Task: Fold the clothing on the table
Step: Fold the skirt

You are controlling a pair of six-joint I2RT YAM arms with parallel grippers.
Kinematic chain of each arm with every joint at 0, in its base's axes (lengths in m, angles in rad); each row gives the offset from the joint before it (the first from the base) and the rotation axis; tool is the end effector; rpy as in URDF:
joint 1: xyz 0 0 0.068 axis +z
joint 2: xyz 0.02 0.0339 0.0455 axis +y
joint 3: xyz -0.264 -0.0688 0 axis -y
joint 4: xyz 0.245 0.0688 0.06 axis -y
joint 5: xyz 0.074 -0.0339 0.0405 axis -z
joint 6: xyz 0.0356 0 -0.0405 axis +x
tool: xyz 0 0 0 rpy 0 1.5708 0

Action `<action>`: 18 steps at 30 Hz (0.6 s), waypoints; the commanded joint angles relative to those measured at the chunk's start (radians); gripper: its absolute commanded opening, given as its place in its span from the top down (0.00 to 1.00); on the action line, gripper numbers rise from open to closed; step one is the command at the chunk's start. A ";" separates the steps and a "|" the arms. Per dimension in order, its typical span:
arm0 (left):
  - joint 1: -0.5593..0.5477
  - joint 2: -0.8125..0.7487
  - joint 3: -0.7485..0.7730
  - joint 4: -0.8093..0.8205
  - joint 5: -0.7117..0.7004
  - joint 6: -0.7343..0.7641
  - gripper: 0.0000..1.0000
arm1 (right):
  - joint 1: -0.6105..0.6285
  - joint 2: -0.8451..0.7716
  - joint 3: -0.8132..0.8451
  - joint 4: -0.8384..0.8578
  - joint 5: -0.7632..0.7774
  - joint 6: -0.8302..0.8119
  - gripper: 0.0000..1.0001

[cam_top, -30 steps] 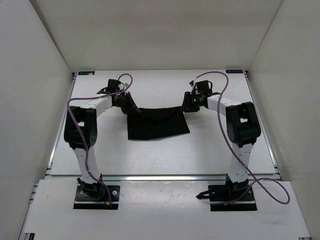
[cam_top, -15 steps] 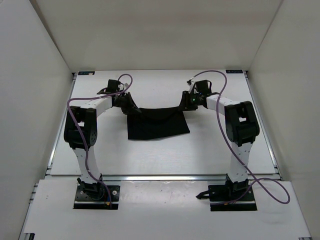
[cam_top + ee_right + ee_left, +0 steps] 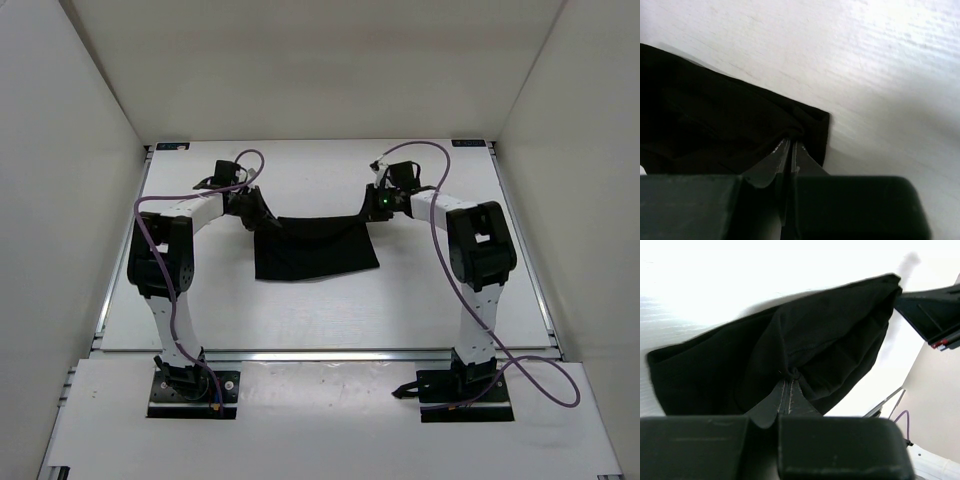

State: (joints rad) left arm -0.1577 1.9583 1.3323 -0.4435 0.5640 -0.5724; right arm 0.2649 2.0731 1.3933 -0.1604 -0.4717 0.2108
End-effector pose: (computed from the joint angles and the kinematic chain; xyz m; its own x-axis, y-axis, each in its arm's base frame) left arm 0.3955 -0.0822 0.1717 -0.9373 -0.3145 -0.1500 -0.1443 0.7423 -0.6544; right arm 0.4261 0.1324 0.1588 -0.8129 -0.0274 -0.5817 -0.3638 0.8039 0.4706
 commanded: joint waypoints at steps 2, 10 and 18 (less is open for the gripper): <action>0.033 -0.074 -0.028 0.015 -0.019 0.016 1.00 | -0.042 -0.096 -0.077 0.068 -0.018 0.041 1.00; 0.049 -0.093 -0.070 0.052 -0.001 -0.006 1.00 | -0.064 -0.107 -0.080 0.053 -0.038 0.047 1.00; 0.076 -0.067 -0.036 0.031 -0.009 0.006 1.00 | -0.079 -0.100 -0.074 0.044 -0.044 0.047 1.00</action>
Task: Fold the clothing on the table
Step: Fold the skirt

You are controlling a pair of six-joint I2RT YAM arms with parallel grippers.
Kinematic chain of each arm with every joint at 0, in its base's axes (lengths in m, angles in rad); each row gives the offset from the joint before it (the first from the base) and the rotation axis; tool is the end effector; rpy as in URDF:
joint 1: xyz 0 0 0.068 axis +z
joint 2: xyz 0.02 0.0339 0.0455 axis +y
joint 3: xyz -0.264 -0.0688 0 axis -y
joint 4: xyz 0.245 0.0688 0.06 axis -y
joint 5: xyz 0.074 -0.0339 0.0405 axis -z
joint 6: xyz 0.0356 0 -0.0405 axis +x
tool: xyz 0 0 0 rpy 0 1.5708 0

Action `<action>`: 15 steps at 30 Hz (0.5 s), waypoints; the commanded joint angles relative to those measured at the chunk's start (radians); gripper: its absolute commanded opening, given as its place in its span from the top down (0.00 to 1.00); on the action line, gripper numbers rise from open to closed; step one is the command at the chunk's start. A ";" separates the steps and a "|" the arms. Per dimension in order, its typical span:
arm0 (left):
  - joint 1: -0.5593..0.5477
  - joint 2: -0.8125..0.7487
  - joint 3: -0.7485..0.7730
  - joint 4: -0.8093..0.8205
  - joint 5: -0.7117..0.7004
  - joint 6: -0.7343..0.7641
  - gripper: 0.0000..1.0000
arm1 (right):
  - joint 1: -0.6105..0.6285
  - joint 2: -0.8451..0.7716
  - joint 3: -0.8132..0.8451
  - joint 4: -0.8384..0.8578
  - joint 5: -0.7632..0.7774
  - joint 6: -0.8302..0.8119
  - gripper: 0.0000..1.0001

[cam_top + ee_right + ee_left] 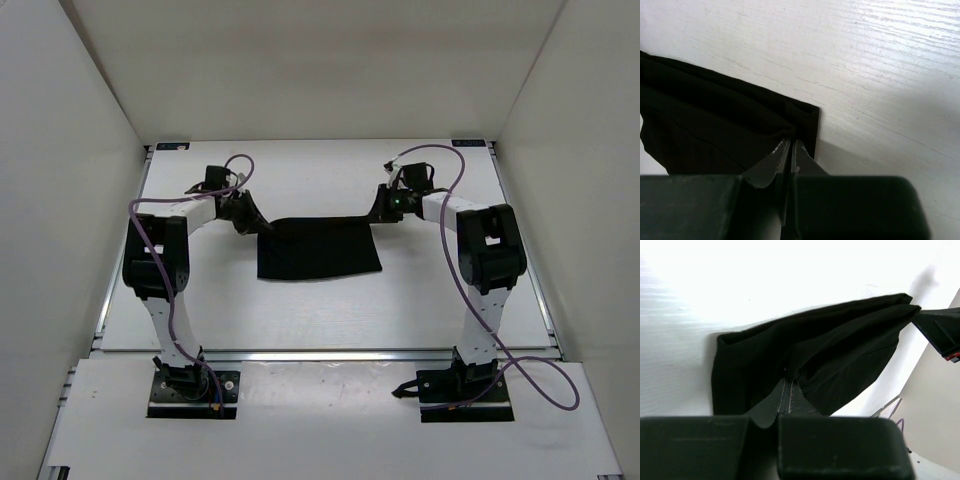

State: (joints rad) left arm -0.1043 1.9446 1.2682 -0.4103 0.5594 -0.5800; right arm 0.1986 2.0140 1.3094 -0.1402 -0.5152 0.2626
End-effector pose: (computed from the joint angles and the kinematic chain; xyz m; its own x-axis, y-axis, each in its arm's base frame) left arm 0.3894 -0.0598 0.1605 -0.9193 -0.3708 -0.1319 -0.2031 0.7341 -0.6479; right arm 0.4165 0.1017 0.1605 -0.8358 0.0622 -0.5455 -0.2852 0.7998 0.5282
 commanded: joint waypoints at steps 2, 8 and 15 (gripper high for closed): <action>0.031 -0.038 0.051 -0.008 -0.004 0.016 1.00 | -0.013 -0.028 0.031 0.010 -0.014 -0.013 1.00; 0.040 0.103 0.175 -0.097 -0.027 0.046 1.00 | 0.010 0.026 0.079 -0.039 0.003 -0.033 1.00; 0.043 0.155 0.189 -0.110 -0.049 0.046 1.00 | 0.013 0.075 0.114 -0.093 0.026 -0.042 1.00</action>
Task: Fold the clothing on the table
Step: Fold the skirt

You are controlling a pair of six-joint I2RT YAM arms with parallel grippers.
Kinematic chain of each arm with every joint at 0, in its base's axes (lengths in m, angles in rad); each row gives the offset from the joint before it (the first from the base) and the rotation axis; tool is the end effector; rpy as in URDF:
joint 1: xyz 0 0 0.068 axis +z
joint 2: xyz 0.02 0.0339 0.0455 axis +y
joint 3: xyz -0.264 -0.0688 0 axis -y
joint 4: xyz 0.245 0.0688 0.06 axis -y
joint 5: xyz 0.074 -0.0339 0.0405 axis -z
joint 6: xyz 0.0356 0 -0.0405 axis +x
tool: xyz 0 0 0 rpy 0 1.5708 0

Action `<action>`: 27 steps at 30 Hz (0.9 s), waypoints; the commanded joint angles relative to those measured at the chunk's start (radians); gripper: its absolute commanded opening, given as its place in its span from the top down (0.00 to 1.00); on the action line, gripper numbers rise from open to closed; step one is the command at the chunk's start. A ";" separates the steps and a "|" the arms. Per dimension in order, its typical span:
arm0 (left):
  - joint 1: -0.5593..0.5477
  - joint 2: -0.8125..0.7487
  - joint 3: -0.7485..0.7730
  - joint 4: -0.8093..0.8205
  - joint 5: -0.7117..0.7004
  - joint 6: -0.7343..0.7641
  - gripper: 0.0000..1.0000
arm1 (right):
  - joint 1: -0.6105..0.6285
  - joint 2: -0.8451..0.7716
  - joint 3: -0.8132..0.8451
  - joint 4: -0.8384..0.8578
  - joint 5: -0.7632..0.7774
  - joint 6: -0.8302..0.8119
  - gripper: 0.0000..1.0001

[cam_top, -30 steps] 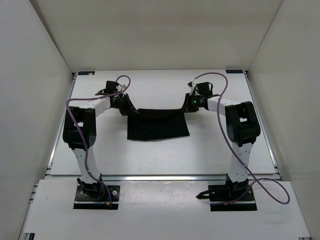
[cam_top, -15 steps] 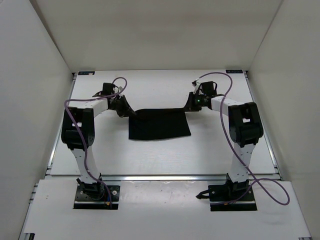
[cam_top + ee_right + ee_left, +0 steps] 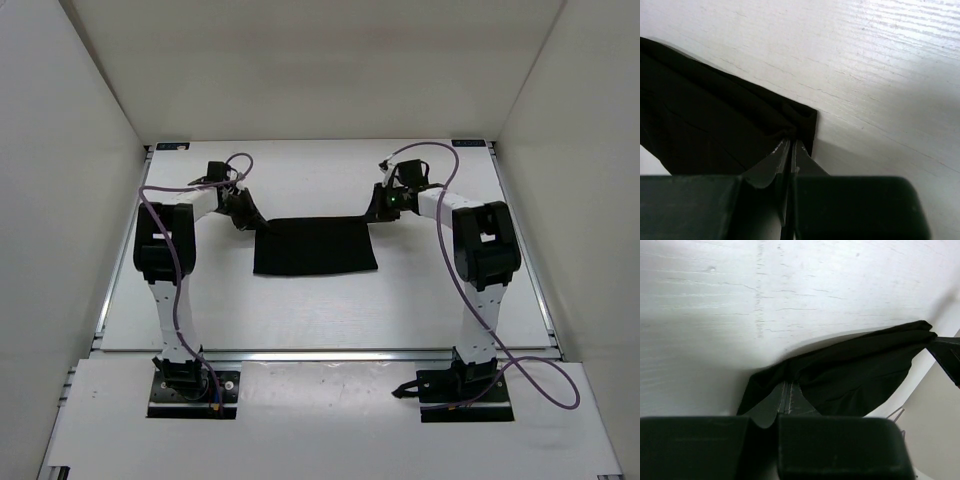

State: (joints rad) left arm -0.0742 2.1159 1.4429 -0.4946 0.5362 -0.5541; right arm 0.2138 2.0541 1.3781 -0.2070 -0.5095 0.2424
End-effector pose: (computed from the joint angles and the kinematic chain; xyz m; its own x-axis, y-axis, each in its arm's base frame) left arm 0.4244 -0.0498 0.1372 -0.9187 -0.3853 -0.0864 -0.2585 0.7523 -0.6060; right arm 0.4244 0.1099 0.1596 -0.8501 0.0299 -0.5258 -0.2923 0.8037 0.5182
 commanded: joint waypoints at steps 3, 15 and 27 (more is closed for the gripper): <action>0.016 0.001 0.019 -0.006 0.020 0.013 1.00 | -0.002 0.063 0.085 -0.068 0.009 -0.028 1.00; -0.021 -0.170 0.140 -0.058 0.004 0.008 0.56 | 0.026 -0.063 0.230 -0.285 0.187 -0.060 0.49; 0.002 -0.352 -0.298 -0.022 -0.039 0.105 0.57 | 0.042 -0.169 -0.086 -0.229 0.111 -0.020 0.48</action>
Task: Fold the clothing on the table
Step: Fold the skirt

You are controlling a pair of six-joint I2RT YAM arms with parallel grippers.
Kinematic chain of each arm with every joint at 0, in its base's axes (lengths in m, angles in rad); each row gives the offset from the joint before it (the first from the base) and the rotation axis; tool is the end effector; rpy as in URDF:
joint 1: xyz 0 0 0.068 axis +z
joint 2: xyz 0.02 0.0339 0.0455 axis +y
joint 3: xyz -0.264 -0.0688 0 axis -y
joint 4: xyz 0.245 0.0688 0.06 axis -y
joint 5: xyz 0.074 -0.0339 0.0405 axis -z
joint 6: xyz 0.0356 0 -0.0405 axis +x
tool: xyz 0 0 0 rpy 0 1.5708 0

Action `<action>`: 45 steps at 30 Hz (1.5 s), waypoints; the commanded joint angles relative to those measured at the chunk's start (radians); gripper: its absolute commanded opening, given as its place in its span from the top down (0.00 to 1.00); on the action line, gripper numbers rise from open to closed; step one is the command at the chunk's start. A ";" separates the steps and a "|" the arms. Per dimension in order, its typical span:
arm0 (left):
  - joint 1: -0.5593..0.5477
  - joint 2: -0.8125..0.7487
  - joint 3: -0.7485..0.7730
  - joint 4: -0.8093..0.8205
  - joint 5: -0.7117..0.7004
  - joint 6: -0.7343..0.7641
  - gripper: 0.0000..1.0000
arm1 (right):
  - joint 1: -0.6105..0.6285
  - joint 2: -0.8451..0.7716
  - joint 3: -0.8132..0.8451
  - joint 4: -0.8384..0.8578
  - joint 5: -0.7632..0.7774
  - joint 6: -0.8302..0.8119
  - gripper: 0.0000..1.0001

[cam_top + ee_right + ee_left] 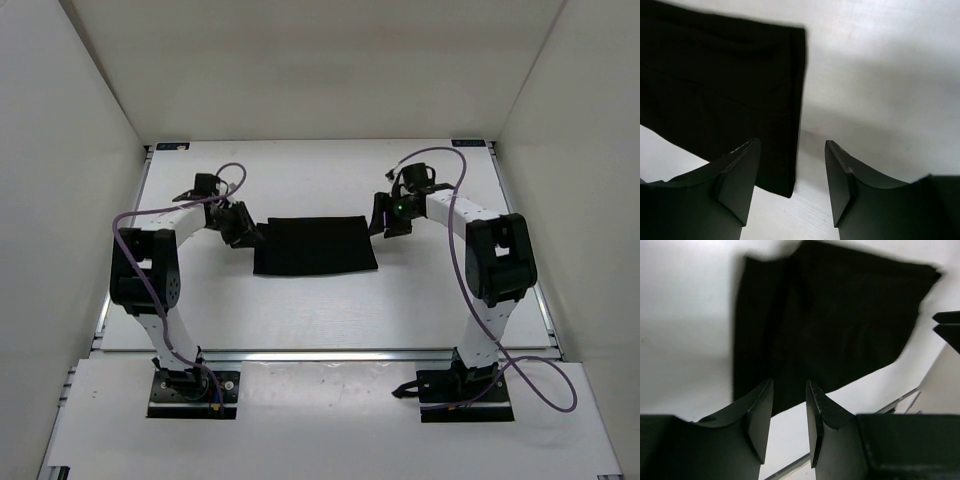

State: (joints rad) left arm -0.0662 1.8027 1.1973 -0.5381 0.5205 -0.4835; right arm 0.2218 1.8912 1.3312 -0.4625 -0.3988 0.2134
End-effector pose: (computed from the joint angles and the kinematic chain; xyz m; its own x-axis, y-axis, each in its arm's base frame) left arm 0.3578 -0.0415 0.1849 -0.9263 -0.3428 -0.1565 -0.1893 0.7824 -0.5934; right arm 0.3855 0.1011 0.1936 -0.8984 -0.0025 -0.4392 -0.2148 0.8748 0.4343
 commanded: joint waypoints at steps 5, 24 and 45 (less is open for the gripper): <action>0.005 -0.029 -0.114 0.027 -0.080 0.054 0.58 | 0.053 0.037 -0.084 0.084 -0.049 0.067 0.48; -0.245 0.030 -0.084 0.030 -0.160 0.022 0.71 | -0.044 0.008 -0.132 -0.016 -0.095 0.028 1.00; -0.264 -0.034 -0.369 0.351 -0.007 -0.167 0.71 | 0.284 -0.193 -0.099 0.327 -0.179 0.575 1.00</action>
State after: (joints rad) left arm -0.3241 1.7790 0.8787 -0.2058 0.5194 -0.6369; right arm 0.4774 1.6852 1.2312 -0.3279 -0.5385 0.6319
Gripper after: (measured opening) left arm 0.290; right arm 0.022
